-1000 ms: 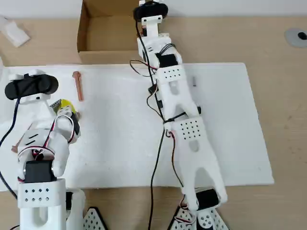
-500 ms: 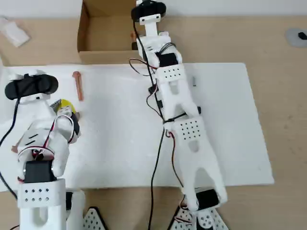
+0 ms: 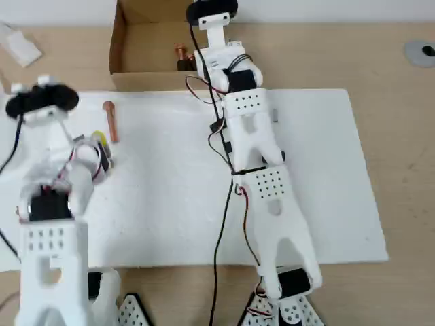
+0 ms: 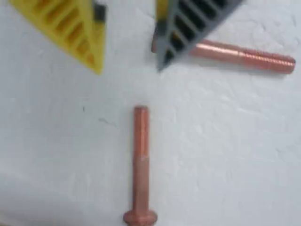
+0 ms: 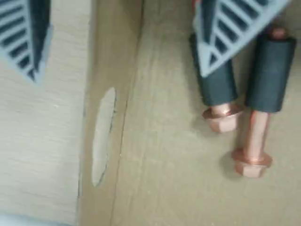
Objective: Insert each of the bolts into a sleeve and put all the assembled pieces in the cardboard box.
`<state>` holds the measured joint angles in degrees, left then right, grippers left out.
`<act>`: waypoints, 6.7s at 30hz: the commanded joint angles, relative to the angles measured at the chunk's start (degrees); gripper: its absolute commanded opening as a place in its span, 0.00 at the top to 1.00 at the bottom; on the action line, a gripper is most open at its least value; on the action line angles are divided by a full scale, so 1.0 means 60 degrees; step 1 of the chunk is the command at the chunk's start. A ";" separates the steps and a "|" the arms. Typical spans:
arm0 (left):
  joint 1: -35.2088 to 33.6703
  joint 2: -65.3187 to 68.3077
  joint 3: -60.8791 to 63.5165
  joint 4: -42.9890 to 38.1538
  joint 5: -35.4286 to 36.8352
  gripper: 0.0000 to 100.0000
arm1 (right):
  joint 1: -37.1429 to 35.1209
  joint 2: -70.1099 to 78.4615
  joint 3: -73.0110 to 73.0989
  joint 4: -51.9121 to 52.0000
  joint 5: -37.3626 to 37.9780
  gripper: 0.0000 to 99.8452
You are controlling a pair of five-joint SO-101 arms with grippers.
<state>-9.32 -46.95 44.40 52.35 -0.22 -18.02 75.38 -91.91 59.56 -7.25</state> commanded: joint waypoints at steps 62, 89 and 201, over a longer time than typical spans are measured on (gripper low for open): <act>-0.0205 1.9070 -1.9473 0.6725 0.0718 0.99 | -0.0139 -0.2059 -0.0549 0.3106 0.0000 0.75; -0.0410 1.2769 -1.7143 0.8059 0.0366 0.99 | 0.0549 -0.5121 -0.0535 0.7165 -0.1949 0.75; 0.0000 -0.1692 0.0278 0.1978 -0.1685 0.99 | -0.0374 -0.4974 0.8168 0.4381 -0.8850 0.75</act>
<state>-10.20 -55.91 46.42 65.54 -9.98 -21.36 45.32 -40.57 85.23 -59.74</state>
